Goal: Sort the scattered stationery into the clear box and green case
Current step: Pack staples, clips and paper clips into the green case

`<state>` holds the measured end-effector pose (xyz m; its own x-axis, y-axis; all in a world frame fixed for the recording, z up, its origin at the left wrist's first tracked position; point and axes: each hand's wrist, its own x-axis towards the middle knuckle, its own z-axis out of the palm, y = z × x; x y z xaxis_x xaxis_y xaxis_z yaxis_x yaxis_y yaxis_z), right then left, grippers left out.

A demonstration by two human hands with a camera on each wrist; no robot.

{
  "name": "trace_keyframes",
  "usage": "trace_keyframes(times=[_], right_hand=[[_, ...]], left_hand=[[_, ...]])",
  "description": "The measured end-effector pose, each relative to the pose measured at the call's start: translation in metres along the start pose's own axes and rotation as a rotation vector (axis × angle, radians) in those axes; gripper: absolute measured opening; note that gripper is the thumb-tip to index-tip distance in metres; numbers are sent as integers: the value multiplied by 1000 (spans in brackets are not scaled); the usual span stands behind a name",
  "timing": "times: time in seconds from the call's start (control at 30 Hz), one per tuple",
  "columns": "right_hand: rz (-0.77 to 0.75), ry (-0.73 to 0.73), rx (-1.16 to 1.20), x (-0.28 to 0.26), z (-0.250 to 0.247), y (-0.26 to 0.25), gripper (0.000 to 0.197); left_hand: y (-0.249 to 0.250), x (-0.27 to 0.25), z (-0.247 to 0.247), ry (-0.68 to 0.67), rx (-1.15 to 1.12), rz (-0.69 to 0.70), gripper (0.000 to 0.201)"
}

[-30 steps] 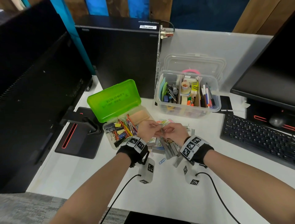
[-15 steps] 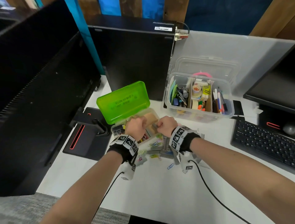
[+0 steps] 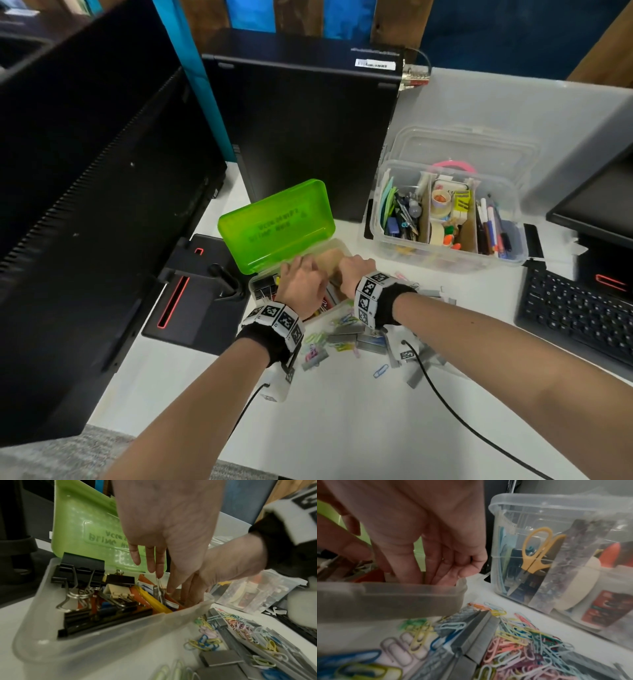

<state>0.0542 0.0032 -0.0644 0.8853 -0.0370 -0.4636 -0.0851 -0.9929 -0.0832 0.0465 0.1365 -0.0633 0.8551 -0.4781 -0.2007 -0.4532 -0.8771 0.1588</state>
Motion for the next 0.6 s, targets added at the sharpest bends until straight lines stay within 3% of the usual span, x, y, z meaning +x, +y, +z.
trace_keyframes(times=[0.23,0.47,0.6], right_hand=[[-23,-79,22,1,7,5,21],[-73,-58,75,-7,15,14,30],[-71,-79,101,-10,17,17,25]], left_hand=[[-4,0,4,11,84,32,28],[0,1,15,-6,256,89,34],[1,2,19,-63,222,68,41]])
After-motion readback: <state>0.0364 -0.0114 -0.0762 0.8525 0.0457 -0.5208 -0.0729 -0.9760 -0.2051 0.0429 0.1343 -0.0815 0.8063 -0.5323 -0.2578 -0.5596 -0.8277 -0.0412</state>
